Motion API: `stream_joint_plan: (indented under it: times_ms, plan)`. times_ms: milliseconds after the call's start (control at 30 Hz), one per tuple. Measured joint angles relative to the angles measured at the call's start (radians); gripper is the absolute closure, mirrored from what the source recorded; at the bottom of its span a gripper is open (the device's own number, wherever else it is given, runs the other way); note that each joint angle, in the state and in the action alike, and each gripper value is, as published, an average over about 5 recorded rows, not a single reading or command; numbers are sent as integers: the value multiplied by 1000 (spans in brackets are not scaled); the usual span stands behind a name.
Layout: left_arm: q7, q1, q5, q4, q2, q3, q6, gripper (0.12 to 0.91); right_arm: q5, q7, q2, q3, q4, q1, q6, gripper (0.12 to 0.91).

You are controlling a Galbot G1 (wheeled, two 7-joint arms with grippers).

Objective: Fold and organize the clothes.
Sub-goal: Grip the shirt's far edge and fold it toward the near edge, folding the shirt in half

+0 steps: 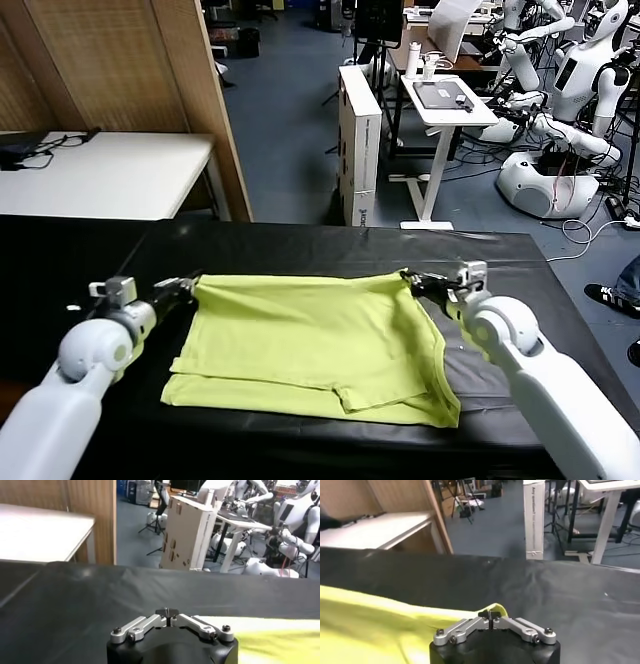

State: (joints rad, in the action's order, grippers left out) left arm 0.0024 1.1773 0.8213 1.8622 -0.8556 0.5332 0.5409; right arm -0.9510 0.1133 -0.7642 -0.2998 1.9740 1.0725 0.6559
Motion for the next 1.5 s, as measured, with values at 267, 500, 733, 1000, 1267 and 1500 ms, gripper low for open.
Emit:
stream_joint_plan:
  times_ms: [267,500,733,1000,1267,1500]
  plan:
    - [-17,127,-15,112,4,46,8,882,4,3,108,-15,118,157,37,885]
    - [-10,254,-54,168,-4,88,7,882,7,3,140,-4,157,202,44,885]
    - [-5,329,-62,183,-8,120,3,882,12,3,150,-15,190,244,48,885]
    - [-4,392,-69,210,-28,148,1,882,20,3,155,-21,211,282,58,885]
    - [-3,441,-89,219,-53,170,-10,882,24,5,149,-18,207,290,69,882]
    - [-10,452,-108,222,-68,182,3,847,18,10,154,-48,234,309,78,568]
